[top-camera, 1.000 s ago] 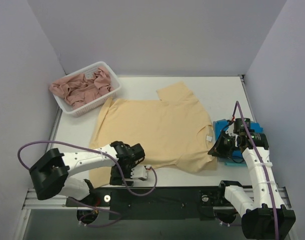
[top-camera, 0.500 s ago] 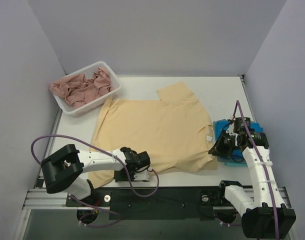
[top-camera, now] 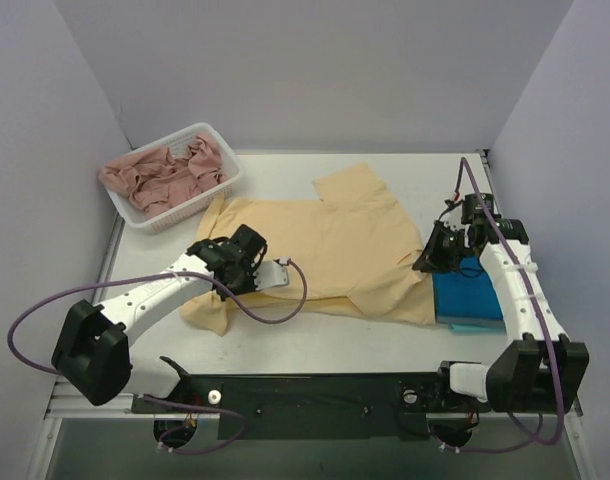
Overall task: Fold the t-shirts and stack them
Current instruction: Grap the side of the flattened tshirt closest away from the robot with both arms, then fold the flattened tshirt in 1/3 of the way
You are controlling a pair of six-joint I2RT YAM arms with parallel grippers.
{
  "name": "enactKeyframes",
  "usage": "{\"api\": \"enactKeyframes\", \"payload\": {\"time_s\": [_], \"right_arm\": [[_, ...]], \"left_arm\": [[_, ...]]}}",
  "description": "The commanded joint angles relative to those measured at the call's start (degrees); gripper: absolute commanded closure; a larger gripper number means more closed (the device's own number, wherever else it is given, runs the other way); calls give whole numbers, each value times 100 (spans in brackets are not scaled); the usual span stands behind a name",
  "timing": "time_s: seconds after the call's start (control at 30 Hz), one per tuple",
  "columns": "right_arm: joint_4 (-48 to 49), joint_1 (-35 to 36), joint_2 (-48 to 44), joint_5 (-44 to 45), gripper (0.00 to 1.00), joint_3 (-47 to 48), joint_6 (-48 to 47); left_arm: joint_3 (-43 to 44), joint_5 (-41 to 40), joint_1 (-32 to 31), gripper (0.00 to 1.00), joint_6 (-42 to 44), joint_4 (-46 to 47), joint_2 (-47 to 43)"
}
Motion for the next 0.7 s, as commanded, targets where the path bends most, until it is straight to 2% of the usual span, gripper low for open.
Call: {"api": "enactKeyframes", "payload": {"time_s": [0.0, 0.27, 0.5, 0.53, 0.67], "right_arm": [[534, 164, 802, 61, 100, 627, -509], [657, 217, 2068, 316, 100, 1462, -1011], [657, 384, 2860, 412, 100, 1893, -1055], [666, 384, 2974, 448, 100, 1963, -1037], [701, 411, 3326, 720, 100, 2279, -993]], "left_arm": [[427, 79, 735, 100, 1078, 226, 397], [1490, 0, 1562, 100, 1659, 517, 1505], [1465, 62, 1747, 100, 1905, 735, 1910], [1465, 36, 1755, 94, 1897, 771, 1980], [1754, -193, 1939, 82, 1870, 1096, 2208]]}}
